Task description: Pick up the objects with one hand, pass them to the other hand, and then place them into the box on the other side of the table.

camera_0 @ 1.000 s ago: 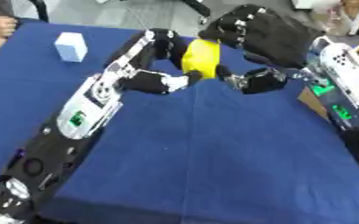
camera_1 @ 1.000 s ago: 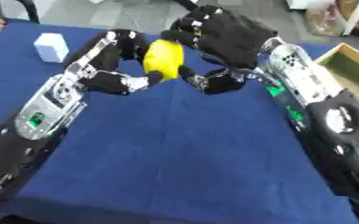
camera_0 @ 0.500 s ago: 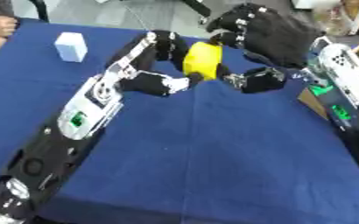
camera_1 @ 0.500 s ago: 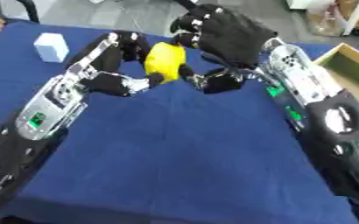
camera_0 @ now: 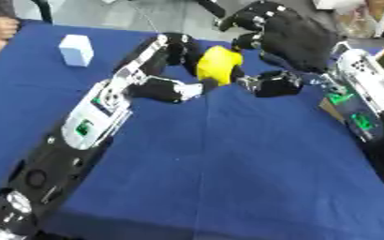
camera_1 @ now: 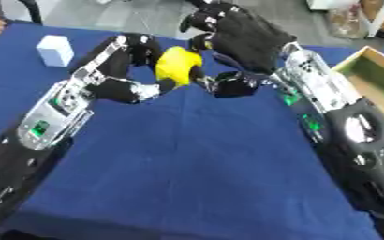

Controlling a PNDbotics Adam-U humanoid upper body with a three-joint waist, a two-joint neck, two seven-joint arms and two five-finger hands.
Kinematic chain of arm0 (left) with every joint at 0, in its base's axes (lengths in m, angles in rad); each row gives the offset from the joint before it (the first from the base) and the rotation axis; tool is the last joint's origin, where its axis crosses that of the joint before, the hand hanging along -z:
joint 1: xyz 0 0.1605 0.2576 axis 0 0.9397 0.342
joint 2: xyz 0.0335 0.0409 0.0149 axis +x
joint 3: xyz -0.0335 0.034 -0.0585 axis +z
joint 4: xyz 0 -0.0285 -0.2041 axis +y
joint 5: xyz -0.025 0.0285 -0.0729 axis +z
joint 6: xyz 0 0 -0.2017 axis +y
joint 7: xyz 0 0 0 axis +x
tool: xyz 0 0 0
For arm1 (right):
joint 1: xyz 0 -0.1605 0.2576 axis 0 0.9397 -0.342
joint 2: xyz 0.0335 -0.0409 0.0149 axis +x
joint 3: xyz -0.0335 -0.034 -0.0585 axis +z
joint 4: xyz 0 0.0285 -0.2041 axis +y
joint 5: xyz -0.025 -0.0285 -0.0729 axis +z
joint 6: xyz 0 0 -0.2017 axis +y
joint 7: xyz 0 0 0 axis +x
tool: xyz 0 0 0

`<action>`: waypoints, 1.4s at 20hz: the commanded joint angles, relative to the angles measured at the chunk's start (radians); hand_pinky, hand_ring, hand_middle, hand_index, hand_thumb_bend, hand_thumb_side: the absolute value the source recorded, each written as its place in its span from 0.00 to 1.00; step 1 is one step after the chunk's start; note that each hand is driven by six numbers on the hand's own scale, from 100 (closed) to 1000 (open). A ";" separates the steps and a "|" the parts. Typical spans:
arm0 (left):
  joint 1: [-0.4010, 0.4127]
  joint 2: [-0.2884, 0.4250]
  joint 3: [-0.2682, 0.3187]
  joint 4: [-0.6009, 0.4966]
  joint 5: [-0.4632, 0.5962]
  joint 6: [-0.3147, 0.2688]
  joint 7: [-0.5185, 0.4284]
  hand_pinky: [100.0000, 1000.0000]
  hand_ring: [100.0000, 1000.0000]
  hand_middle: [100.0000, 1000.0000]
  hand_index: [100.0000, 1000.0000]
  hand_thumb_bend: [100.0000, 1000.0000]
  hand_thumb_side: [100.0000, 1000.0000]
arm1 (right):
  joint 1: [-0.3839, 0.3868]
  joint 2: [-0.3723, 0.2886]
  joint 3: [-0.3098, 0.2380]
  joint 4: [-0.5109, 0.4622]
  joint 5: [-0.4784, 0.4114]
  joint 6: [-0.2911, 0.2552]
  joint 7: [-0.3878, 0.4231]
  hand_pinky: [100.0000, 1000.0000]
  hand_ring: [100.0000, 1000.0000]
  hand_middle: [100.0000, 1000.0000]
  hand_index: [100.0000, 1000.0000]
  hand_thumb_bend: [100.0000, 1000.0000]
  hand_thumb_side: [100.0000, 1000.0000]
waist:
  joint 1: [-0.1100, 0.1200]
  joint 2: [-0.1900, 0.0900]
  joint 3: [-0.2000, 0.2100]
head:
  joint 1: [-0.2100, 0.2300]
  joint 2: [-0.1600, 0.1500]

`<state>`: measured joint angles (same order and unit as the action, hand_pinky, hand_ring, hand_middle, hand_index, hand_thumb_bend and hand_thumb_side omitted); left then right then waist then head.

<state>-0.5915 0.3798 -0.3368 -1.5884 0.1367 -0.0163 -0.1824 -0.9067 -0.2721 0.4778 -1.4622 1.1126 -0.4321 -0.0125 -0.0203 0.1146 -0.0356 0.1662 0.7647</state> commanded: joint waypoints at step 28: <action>-0.022 0.008 0.009 -0.029 0.013 -0.015 0.003 0.51 0.42 0.46 0.51 0.40 0.04 | -0.022 -0.020 -0.015 0.005 -0.066 0.019 -0.045 0.80 0.78 0.72 0.46 0.00 0.26 | -0.004 -0.003 -0.003 | 0.009 0.005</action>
<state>-0.5915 0.3799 -0.3360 -1.6064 0.1455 -0.0312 -0.1848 -0.9059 -0.2758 0.4688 -1.4307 1.0357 -0.4125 -0.0569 -0.0203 0.1146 -0.0399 0.1732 0.7647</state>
